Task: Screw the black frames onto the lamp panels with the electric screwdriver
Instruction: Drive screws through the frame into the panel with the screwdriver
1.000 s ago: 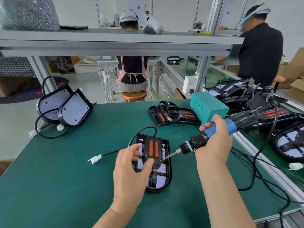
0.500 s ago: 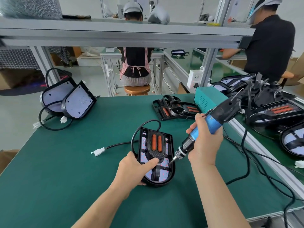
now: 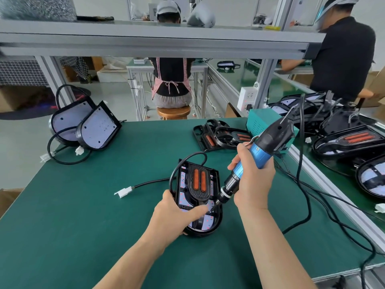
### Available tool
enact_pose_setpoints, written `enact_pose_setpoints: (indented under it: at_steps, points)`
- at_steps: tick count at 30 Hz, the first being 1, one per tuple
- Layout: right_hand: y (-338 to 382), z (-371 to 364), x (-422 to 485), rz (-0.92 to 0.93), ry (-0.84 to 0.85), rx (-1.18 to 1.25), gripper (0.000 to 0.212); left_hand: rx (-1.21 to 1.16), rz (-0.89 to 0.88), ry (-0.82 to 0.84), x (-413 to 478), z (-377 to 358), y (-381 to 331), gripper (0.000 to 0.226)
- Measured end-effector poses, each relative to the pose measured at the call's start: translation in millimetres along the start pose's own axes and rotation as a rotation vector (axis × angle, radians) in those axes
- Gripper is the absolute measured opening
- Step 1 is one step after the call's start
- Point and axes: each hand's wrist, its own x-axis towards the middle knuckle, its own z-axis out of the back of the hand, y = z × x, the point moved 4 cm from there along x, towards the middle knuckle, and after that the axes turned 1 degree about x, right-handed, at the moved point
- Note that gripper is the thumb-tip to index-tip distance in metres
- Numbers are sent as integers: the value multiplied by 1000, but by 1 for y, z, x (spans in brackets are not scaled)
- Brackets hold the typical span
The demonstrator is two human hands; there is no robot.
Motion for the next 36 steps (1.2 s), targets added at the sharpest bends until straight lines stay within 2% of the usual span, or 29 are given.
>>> enact_pose_setpoints:
  at_steps: [15,21,27,36]
  points:
    - [7,-30,-19,140,310,-150,19,-76,-55,-36,0,-6,5,78]
    - [6,-20,-14,75,271,-90,19,-71,-39,-26,-4,-5,2,83]
    - [6,-15,-12,30,248,-3,33,-54,-20,-8,-6,-3,0,82]
    - [21,-4,12,35,161,97,10,-20,-13,-1,-5,0,2,70]
